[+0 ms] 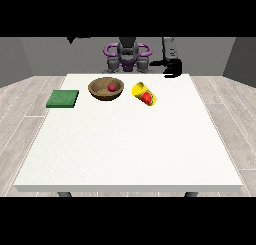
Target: Pick the cup and pour the ball into the bowl, then pick the bowl and place it on the pad
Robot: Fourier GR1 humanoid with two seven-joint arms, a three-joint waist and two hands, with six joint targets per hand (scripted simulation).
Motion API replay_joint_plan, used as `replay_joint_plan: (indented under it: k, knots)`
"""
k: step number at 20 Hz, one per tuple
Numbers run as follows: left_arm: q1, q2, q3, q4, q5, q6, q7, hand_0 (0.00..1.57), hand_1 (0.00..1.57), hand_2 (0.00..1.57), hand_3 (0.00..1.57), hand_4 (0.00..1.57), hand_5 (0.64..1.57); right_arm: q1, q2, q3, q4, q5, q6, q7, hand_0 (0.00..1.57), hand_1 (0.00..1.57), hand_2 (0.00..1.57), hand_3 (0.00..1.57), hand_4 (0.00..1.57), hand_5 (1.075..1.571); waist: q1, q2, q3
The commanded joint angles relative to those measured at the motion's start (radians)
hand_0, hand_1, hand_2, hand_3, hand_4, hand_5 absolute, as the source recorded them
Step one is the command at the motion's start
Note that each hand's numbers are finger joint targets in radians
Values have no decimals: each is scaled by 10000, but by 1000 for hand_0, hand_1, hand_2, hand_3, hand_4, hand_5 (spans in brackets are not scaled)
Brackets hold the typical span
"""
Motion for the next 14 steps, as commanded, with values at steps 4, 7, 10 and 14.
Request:
replay_joint_plan:
  k: [4, 7, 10, 14]
  knots:
    - [-554, 1662, 1576, 507, 2412, -3824, -1046, 0, 0, 0, 0, 0, 1553, -599, 843, 1302, -1175, 1519, -1215, 179, 0, 0, 0, 0, 490, 1568, 115, 1711, 118]
    - [-777, 3123, 1824, 767, 2702, -5179, -511, 0, 0, 0, 0, 0, 1540, -357, 800, 1017, -632, 1576, -1043, -461, 0, 0, 0, 0, 493, 1568, 183, 2241, 137]
    - [-1397, 3932, 1830, 708, 2661, -5221, 255, 0, 0, 0, 0, 0, 1531, -147, 1371, 1484, 153, 2283, -1428, -1084, 0, 0, 0, 0, 476, 1569, 457, 2175, 146]
    - [-2272, 4933, 1773, 343, 2666, -5250, 1543, 0, 0, 0, 0, 0, 1521, -76, 1469, 1044, 2076, 1786, -867, -2552, 0, 0, 0, 0, 412, 1568, 394, 2287, 168]
